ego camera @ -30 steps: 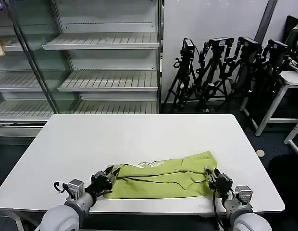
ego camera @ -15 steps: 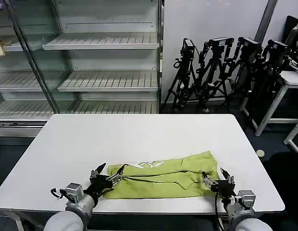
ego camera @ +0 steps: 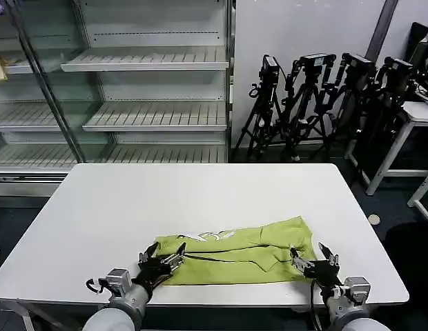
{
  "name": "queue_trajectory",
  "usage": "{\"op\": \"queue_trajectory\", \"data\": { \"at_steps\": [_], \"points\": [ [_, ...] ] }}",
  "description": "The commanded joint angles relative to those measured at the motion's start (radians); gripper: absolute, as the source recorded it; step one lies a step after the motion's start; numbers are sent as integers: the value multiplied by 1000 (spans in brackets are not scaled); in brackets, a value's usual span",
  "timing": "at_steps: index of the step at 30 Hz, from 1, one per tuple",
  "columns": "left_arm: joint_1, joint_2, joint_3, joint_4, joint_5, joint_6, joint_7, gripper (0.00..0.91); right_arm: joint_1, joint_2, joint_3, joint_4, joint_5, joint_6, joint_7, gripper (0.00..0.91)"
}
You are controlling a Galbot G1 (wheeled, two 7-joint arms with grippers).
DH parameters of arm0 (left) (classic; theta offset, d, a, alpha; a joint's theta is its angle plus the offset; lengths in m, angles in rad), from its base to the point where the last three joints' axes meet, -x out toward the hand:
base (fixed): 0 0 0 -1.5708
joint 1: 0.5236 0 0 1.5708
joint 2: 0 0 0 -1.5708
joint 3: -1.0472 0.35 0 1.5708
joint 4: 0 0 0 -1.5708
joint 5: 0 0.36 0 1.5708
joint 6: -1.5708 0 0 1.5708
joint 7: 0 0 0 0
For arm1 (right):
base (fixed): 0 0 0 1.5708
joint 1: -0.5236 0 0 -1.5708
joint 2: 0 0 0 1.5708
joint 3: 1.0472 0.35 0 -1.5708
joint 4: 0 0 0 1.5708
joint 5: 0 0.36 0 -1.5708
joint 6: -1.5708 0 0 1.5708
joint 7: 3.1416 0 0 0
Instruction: Fold and organize the clothes.
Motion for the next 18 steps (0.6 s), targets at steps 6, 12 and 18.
{"op": "queue_trajectory", "data": {
  "at_steps": [6,12,18],
  "points": [
    [16,-40,8,49,25,-5,-21,20,-17,0,15,18,0,4,1,907],
    [19,-41,11,45,18,-13,-19,20,-22,1,17,30,0,4,3,907],
    [22,-42,11,45,-3,-22,-8,20,-25,4,20,38,0,5,6,907]
  ]
}}
